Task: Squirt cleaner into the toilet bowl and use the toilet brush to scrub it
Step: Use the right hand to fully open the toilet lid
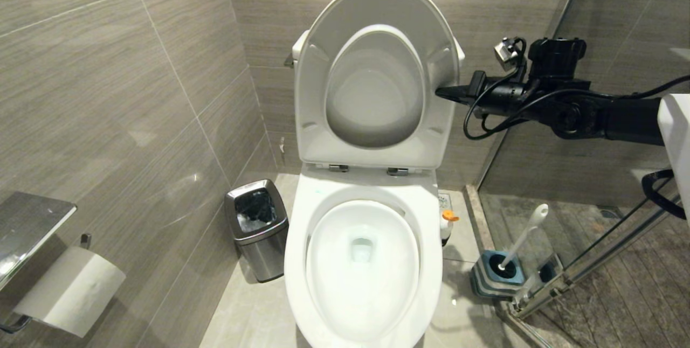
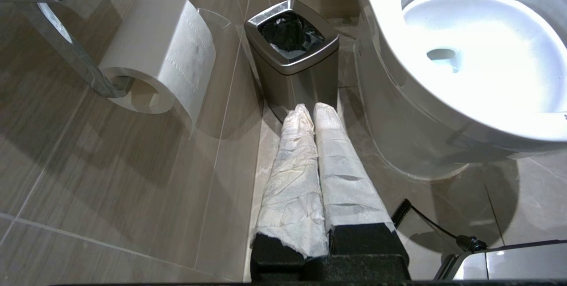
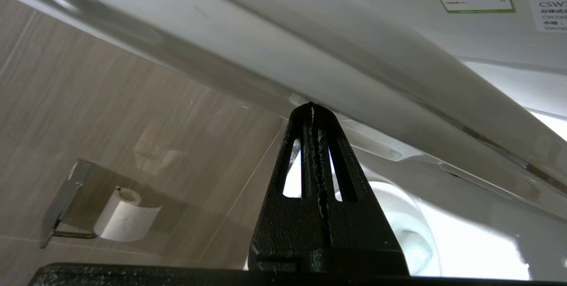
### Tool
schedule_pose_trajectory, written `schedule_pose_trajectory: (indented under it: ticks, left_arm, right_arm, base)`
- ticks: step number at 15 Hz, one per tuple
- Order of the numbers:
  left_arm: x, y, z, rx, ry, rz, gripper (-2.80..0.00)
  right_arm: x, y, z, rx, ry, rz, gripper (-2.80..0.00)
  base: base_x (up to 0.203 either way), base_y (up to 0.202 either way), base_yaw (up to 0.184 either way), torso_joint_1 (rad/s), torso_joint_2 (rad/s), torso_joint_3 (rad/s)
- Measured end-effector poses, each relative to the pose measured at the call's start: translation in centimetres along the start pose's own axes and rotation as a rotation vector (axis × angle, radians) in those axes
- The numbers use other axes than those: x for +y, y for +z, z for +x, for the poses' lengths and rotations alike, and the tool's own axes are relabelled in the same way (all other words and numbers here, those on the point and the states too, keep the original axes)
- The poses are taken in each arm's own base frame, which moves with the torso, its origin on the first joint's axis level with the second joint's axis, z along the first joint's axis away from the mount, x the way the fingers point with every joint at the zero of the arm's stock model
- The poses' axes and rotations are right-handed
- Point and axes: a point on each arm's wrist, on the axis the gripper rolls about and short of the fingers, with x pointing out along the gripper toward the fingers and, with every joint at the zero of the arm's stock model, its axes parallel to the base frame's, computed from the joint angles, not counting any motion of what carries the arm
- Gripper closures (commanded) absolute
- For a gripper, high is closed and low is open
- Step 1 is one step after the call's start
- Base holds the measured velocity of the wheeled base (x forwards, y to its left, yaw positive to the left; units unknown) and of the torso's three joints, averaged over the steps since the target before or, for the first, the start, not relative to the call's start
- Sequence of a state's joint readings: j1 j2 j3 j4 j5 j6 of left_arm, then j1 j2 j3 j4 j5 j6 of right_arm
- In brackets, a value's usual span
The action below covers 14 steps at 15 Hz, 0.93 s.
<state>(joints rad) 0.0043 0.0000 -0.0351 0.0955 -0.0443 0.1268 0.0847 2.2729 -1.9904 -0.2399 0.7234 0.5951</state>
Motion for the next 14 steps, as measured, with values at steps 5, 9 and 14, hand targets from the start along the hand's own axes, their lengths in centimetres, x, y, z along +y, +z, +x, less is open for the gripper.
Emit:
schedule_pose_trajectory:
  ticks: [5,9,14]
  left_arm:
    - [0.0,0.0,0.0,0.0,-0.001,0.0,0.0]
    - [0.0,0.0,0.0,0.0,-0.001,0.0,0.0]
    - [0.0,0.0,0.0,0.0,-0.005,0.003,0.0]
  right_arm:
    - [-1.4,-0.2,1.0,-0.07,0.041,-0.107,0.0]
    - [-2.8,-0.3,1.3,-0.151,0.016,-0.232,0.0]
    - [-3.3,-0.4,1.3,-0.167,0.013,-0.266,0.0]
  base:
    - [0.0,0.0,0.0,0.0,0.0,0.0]
    - [0.0,0.0,0.0,0.0,0.0,0.0]
    - [0.0,0.0,0.0,0.0,0.0,0.0]
